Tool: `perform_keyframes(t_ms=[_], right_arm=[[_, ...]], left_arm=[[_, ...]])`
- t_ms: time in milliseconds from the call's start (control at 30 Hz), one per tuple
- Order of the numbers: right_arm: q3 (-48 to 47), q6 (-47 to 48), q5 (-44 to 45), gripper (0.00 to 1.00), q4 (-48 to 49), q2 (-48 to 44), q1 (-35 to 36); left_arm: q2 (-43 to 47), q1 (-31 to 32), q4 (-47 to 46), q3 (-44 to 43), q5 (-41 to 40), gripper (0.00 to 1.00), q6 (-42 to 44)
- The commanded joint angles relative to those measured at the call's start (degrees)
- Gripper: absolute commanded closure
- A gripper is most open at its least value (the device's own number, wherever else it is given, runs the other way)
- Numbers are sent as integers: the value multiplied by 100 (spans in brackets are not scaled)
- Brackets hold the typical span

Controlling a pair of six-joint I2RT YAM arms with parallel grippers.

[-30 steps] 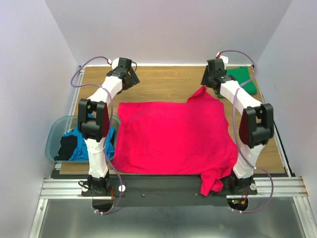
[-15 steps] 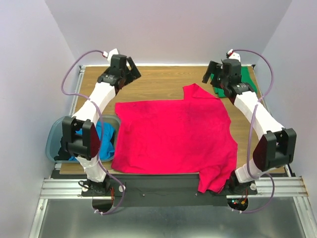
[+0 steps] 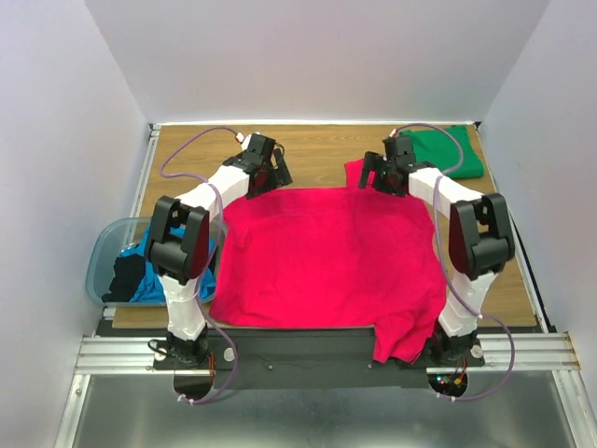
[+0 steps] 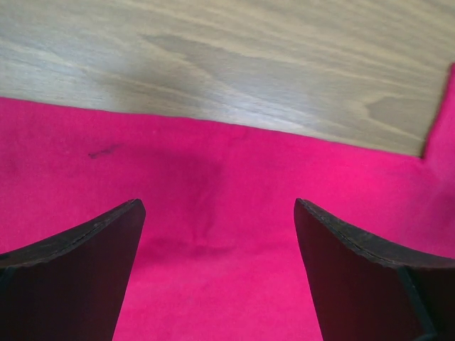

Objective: Fold and stack the t-shirts
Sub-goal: Flatten the tshirt out

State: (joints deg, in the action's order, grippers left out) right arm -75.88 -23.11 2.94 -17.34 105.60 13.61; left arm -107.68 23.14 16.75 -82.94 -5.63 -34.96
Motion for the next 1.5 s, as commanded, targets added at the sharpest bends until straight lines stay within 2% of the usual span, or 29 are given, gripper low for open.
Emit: perform_keyframes(t_ms=[0, 133, 433, 567, 867, 1067, 1233, 1333, 1467], right_arm=[[-760, 44, 365, 0, 126, 599, 19], [-1262, 53, 453, 0, 12, 1243, -16], [-2421, 149, 585, 0, -181, 2367, -358], [-2844, 184, 445, 0, -287, 2710, -455], [-4426, 500, 505, 0, -454, 3598, -578], [-5278, 860, 462, 0, -454, 4064, -605], [-5446, 1010, 242, 0, -454, 4030, -605], [-5350, 1081, 67, 0, -454, 3697, -605], [-5008, 1134, -232, 0, -463, 2985, -605]], left_arm=[[-218, -46, -172, 58, 44, 2, -46], [-508, -46, -243, 50, 9, 2, -29], [-1535, -90, -41, -785, 61, 2, 94], [-1966, -142, 82, -1486, 79, 2, 139], [-2959, -336, 548, -3270, 386, 2, 499], [-3329, -538, 566, -3896, 791, 2, 622], [-3322, -652, 610, -4406, 871, 2, 789], [-3172, -652, 698, -4731, 932, 2, 894], [-2419, -653, 645, -4732, 932, 2, 956]])
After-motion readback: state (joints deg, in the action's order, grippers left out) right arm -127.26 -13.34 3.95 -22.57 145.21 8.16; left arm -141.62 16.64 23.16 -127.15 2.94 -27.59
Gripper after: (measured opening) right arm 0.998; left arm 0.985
